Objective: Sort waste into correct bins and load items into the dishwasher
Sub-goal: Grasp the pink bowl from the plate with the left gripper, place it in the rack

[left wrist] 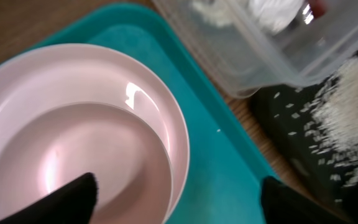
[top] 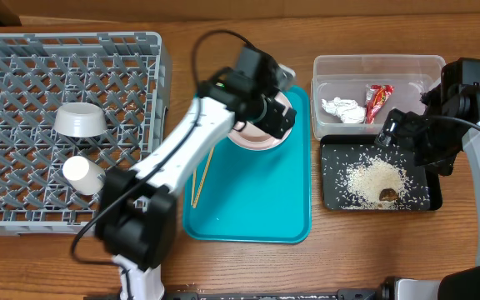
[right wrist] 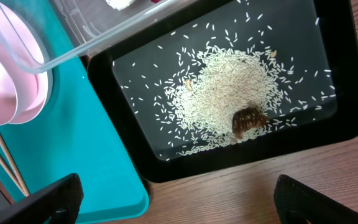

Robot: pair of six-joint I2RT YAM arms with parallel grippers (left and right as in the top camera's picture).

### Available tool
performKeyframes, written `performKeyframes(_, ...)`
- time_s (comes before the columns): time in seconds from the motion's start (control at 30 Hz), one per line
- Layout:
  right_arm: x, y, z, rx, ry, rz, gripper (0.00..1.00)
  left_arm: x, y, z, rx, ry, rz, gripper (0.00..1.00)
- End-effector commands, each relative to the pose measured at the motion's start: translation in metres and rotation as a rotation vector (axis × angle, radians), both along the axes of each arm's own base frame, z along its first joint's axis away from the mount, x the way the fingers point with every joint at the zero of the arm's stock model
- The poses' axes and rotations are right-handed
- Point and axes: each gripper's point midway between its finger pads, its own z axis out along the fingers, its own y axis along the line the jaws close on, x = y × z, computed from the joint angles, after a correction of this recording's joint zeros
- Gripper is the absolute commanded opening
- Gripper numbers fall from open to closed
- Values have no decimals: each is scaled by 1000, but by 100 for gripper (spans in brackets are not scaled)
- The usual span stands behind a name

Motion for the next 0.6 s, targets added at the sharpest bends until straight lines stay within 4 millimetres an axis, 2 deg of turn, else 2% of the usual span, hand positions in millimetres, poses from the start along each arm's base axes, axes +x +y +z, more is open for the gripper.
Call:
performKeyframes(0.0, 4, -4, 12, -18, -44, -12, 100, 7, 4, -42, 130, 8, 34, 68)
performKeyframes(0.03, 4, -4, 12, -19, -44, -11, 100, 7, 6, -51, 153, 16, 38, 59)
performKeyframes(0.13, 4, -4, 12, -18, -43, -12, 100, 3, 12, -68, 194, 49, 43, 43)
performKeyframes(0.2, 4, -4, 12, -18, -43, -12, 100, 2, 13, -71, 204, 60, 43, 24)
performKeyframes(0.23, 4, -4, 12, -18, -43, -11, 100, 2, 13, -71, 204, 59, 43, 11)
performKeyframes(0.27, 4, -4, 12, -18, -43, -11, 100, 2, 13, -69, 201, 54, 44, 4)
performKeyframes(0.47, 3, -4, 12, -18, -39, -11, 100, 6, 11, -53, 188, 33, 47, 4)
performKeyframes(0.5, 3, -4, 12, -18, -39, -11, 100, 7, 11, -46, 183, 26, 48, 4)
performKeyframes(0.57, 2, -4, 12, -18, -37, -11, 100, 12, 10, -14, 158, -11, 55, 4)
